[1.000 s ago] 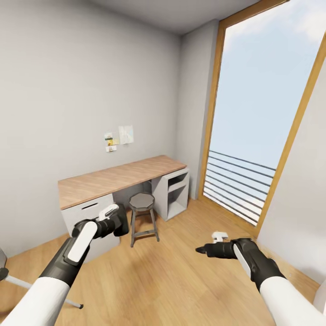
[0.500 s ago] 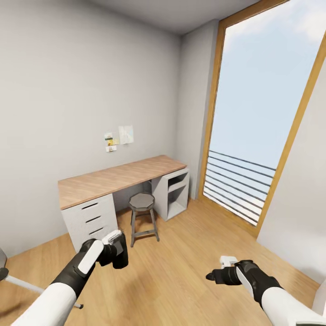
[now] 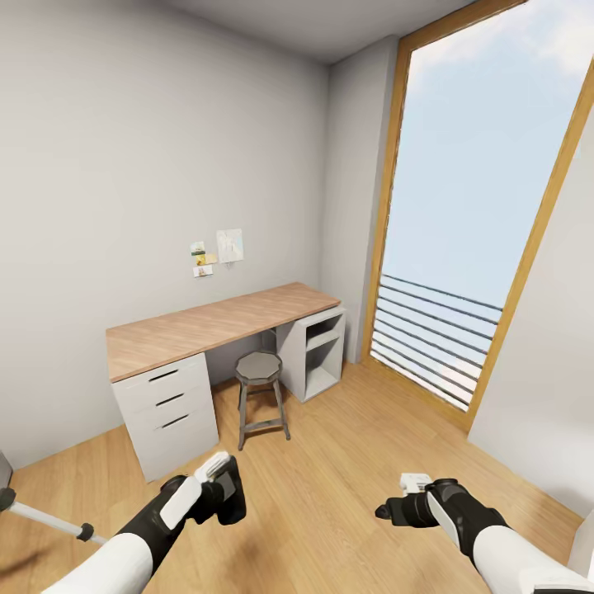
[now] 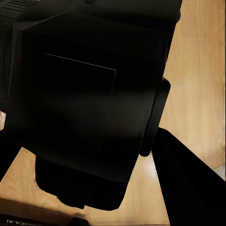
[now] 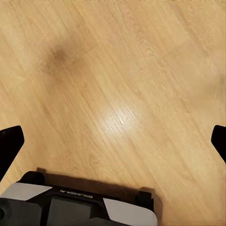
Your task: Attach the digital camera to the camera tripod in the bedroom.
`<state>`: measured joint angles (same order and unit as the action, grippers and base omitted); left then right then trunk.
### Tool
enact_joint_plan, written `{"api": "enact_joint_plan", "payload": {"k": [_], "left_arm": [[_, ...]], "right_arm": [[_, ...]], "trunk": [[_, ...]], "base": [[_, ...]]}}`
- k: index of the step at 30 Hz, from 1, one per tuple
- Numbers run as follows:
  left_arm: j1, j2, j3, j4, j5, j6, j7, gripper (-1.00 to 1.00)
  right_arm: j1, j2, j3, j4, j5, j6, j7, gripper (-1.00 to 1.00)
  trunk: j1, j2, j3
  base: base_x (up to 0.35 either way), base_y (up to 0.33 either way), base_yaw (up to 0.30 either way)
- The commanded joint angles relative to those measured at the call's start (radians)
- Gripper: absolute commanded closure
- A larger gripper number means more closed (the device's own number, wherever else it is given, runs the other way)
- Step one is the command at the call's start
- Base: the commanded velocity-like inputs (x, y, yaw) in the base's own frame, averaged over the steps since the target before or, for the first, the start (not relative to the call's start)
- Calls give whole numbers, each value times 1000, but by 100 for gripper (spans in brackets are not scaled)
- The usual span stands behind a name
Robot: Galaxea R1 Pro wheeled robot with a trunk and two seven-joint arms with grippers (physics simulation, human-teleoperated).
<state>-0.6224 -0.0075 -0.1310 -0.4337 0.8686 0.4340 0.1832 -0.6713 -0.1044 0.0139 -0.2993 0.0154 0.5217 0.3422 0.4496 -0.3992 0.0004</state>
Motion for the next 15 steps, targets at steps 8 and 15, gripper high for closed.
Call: {"api": "enact_joint_plan", "payload": {"k": [8, 15], "left_arm": [[0, -27, -18, 92, -24, -82, -93, 100], [0, -58, -23, 160, -39, -145, -131, 100]], "right_arm": [[0, 7, 2, -8, 0, 1, 0, -100], [0, 24, 2, -16, 0, -2, 5, -100]], "trunk": [[0, -1, 0], [0, -1, 0]], "base": [[0, 0, 0], [0, 0, 0]]}}
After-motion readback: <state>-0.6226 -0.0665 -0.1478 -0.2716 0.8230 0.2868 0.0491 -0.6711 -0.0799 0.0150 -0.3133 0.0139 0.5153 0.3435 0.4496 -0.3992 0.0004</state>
